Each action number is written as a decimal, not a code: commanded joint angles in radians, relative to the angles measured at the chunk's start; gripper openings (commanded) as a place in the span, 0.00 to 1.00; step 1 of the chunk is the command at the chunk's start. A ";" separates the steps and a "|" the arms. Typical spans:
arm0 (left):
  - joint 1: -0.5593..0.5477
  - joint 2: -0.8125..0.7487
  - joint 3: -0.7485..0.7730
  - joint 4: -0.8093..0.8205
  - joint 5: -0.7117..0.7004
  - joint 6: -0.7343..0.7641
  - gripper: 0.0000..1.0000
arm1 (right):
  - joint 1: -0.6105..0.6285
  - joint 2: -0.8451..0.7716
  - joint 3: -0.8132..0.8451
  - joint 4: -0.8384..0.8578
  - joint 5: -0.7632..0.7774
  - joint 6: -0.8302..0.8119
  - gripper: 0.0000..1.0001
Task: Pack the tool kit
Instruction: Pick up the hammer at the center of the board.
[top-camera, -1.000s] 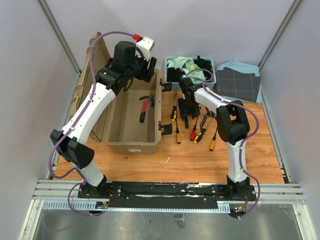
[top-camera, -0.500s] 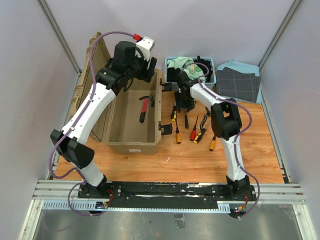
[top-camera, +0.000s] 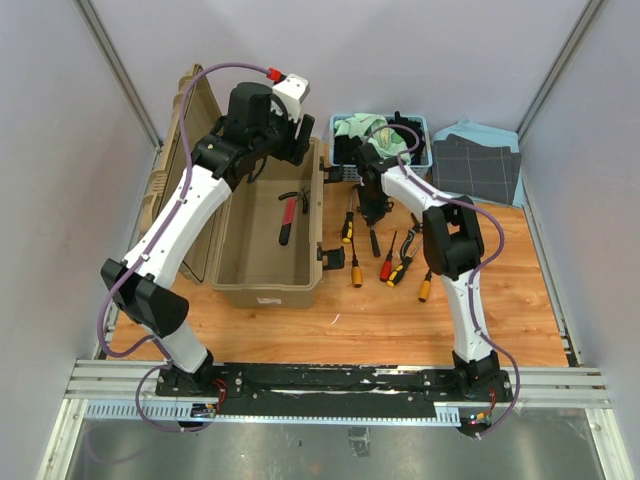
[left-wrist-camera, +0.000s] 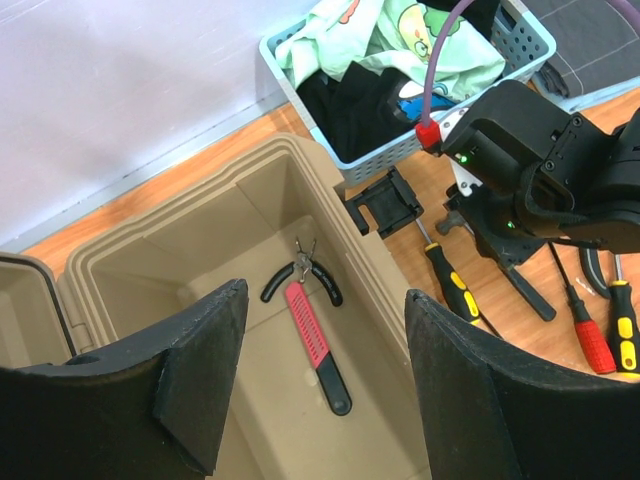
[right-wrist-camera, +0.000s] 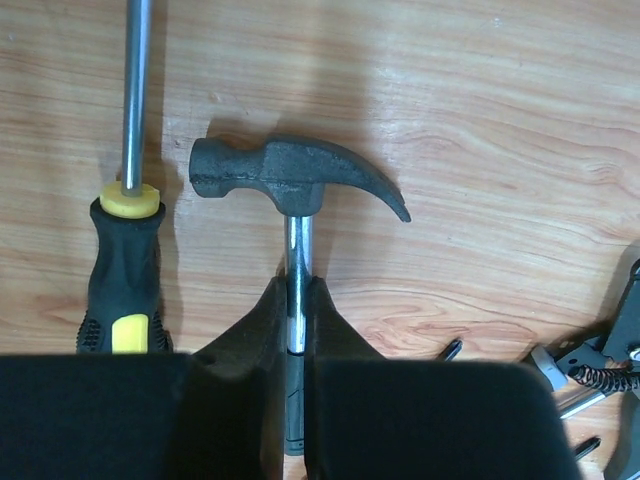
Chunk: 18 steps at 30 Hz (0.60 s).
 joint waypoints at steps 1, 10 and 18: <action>0.001 0.014 0.027 0.004 0.011 -0.003 0.69 | -0.026 0.016 -0.032 -0.074 0.016 -0.011 0.01; 0.036 -0.005 0.013 0.018 -0.004 -0.052 0.71 | -0.121 -0.341 -0.113 -0.009 -0.136 0.027 0.01; 0.083 -0.033 0.047 0.050 -0.053 -0.065 0.77 | -0.129 -0.440 0.138 -0.065 -0.177 0.044 0.01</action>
